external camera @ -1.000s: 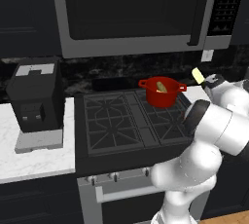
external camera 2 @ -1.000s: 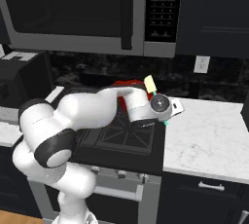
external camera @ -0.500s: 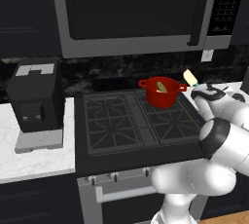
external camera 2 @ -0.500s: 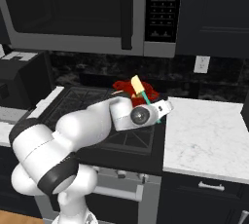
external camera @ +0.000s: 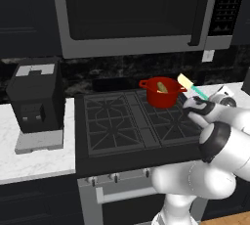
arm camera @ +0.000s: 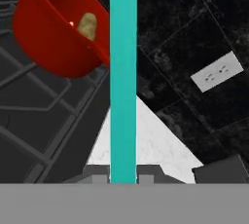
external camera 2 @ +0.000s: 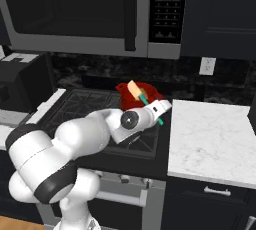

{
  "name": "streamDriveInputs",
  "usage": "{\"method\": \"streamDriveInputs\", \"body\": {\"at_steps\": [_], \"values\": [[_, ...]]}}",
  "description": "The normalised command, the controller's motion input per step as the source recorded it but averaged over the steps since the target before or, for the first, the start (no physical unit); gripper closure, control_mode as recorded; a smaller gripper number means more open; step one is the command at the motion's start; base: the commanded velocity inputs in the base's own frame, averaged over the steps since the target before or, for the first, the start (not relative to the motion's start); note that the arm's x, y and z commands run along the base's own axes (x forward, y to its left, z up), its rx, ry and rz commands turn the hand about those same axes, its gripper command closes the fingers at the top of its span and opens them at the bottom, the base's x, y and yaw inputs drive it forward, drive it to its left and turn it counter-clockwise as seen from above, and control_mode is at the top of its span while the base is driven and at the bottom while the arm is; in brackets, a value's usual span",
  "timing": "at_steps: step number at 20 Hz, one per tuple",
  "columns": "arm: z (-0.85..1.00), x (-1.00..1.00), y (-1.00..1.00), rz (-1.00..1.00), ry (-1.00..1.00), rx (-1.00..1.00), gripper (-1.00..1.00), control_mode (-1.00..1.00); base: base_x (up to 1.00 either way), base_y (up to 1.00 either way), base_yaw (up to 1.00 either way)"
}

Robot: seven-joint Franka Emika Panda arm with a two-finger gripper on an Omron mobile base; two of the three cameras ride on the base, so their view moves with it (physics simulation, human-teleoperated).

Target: Put the lemon wedge and potato in the pot. Retrieve the spatula and lightly stir the vegetables in the pot.

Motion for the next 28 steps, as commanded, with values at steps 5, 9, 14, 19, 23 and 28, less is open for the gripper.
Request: {"method": "streamDriveInputs", "body": {"at_steps": [5, 9, 14, 19, 23, 28], "values": [[0.82, 0.00, 0.00, 0.00, 0.10, -0.09, 1.00, -1.00, 0.00, 0.00, 0.00], [0.50, 0.17, 0.02, 0.00, 0.29, -0.10, 1.00, -1.00, 0.00, 0.00, 0.00], [0.01, 0.15, 0.23, 0.00, 0.16, -0.17, 1.00, -1.00, 0.00, 0.00, 0.00], [0.04, 0.19, 0.13, 0.00, 0.03, -0.10, 1.00, -1.00, 0.00, 0.00, 0.00], [0.20, 0.17, 0.02, 0.00, 0.12, -0.17, 1.00, -1.00, 0.00, 0.00, 0.00], [0.32, 0.05, 0.00, -0.03, 0.25, -0.26, 1.00, -1.00, 0.00, 0.00, 0.00]]}}
